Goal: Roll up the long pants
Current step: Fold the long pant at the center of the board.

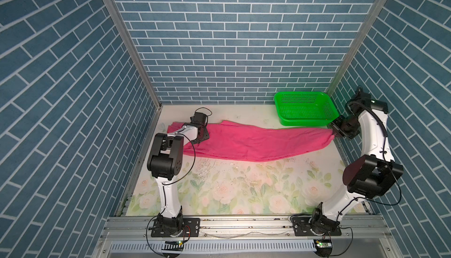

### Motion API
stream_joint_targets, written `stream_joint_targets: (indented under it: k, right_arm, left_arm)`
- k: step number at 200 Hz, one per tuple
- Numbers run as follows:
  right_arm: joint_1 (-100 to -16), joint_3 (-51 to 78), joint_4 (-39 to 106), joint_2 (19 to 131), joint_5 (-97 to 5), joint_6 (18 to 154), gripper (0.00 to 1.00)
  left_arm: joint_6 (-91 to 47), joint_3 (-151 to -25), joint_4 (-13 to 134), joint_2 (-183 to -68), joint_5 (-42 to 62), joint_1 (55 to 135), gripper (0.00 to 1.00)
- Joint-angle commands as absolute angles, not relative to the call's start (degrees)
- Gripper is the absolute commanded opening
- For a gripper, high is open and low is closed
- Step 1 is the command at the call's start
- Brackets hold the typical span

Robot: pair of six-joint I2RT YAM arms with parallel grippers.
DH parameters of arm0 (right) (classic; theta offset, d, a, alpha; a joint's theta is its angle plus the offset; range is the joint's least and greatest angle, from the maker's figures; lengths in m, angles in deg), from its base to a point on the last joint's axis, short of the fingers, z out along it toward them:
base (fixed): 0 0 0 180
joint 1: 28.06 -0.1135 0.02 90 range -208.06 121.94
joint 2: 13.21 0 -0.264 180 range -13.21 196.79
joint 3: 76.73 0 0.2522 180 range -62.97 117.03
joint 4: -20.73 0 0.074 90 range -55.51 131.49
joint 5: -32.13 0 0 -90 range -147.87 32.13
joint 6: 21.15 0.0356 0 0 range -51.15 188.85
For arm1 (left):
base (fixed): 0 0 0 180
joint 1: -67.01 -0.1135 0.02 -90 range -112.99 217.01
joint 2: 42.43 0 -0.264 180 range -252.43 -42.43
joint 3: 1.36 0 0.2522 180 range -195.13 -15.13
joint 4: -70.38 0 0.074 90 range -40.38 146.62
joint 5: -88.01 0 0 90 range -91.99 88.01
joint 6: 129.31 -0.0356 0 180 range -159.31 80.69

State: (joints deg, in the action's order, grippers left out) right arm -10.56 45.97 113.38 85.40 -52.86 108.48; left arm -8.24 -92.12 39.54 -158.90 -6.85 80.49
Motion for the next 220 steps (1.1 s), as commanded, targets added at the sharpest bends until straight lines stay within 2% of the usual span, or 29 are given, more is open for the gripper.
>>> stream_joint_targets:
  k: [1,43,76,121,151,187,220]
  right_arm:
    - [-9.87,50.93,116.57,83.97,-53.84,109.28,0.0]
    - [-9.87,62.35,120.82,86.99,-49.94,111.38,0.0]
    - [-11.12,63.73,118.63,88.34,-45.96,114.37,0.0]
    - [-20.87,60.58,110.15,89.66,-41.75,118.64,0.0]
    - [-28.37,60.52,104.97,91.72,-39.03,123.65,0.0]
    - [-38.01,61.19,101.85,94.36,-38.1,128.64,0.0]
    - [-43.04,61.35,100.17,95.59,-37.77,131.54,0.0]
  left_arm:
    - [-7.77,-93.55,38.29,-164.61,-0.04,85.85,0.52]
    - [-6.48,-99.36,34.29,-169.01,4.27,94.36,0.52]
    - [-4.73,-100.94,31.08,-168.93,9.84,100.6,0.51]
    - [-4.95,-112.45,28.19,-172.22,20.16,104.62,0.5]
    - [-5.92,-121.66,23.49,-176.26,20.91,107.45,0.48]
    - [-4.95,-121.65,23.05,-173.91,17.53,106.46,0.52]
    - [-2.39,-122.4,21.89,-163.57,9.45,98.34,0.58]
